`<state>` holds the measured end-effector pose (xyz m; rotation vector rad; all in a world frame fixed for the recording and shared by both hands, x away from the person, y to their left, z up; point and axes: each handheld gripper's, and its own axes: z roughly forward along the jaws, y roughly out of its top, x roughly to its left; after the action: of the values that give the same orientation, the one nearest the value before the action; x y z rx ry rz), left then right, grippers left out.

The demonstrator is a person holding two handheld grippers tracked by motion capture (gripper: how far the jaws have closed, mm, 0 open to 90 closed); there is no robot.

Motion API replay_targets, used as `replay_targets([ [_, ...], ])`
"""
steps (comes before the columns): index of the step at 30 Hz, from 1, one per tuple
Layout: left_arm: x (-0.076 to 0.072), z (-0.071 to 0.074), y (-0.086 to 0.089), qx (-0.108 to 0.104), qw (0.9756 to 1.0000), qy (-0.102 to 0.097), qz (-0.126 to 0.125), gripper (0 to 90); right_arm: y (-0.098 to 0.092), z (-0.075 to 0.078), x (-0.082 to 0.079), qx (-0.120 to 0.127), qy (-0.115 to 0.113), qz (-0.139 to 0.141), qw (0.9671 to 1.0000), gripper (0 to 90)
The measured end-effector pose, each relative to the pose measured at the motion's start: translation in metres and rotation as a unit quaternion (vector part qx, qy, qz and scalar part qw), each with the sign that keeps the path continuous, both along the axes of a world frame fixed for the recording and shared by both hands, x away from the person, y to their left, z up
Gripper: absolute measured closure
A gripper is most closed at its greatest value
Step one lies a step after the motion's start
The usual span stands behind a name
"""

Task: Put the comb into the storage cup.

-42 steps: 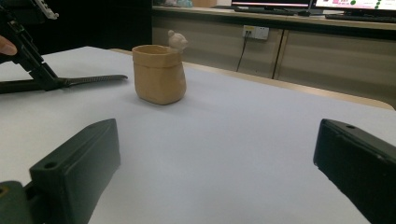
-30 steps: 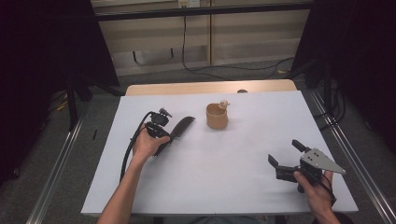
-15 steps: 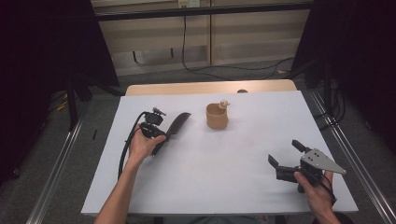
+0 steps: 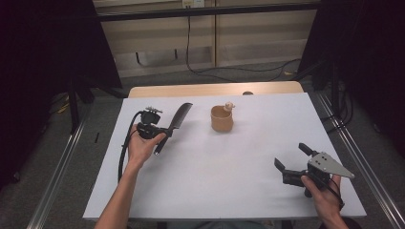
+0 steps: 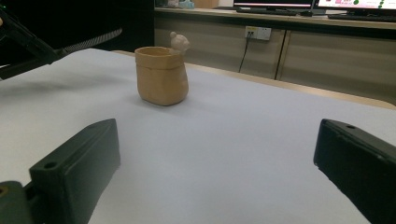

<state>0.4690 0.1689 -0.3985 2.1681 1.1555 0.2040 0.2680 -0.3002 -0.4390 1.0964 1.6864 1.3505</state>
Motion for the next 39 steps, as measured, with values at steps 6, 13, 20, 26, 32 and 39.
replay_targets([
  [6,-0.004,0.006,0.005,-0.033,0.9991,-0.026,0.008,72.8,0.0,0.0,0.0,0.0,-0.001,0.0,1.0,0.0],
  [13,-0.007,0.008,0.002,-0.024,0.9981,-0.057,0.005,72.8,0.0,0.0,0.0,0.0,-0.001,0.0,1.0,0.0],
  [20,-0.011,0.015,0.002,-0.049,0.9942,-0.095,0.01,72.8,0.0,0.0,0.0,0.001,-0.001,0.001,1.0,0.0],
  [26,-0.013,0.018,0.002,-0.057,0.9914,-0.118,-0.003,72.8,0.0,0.0,0.0,0.0,-0.001,0.0,1.0,0.0],
  [32,-0.016,0.022,0.003,-0.067,0.9872,-0.144,0.001,72.8,0.0,0.0,0.0,0.0,-0.002,0.0,1.0,0.0],
  [39,-0.019,0.026,0.006,-0.089,0.9806,-0.174,0.008,72.8,0.0,0.0,0.0,-0.002,0.0,0.0,1.0,0.0],
])
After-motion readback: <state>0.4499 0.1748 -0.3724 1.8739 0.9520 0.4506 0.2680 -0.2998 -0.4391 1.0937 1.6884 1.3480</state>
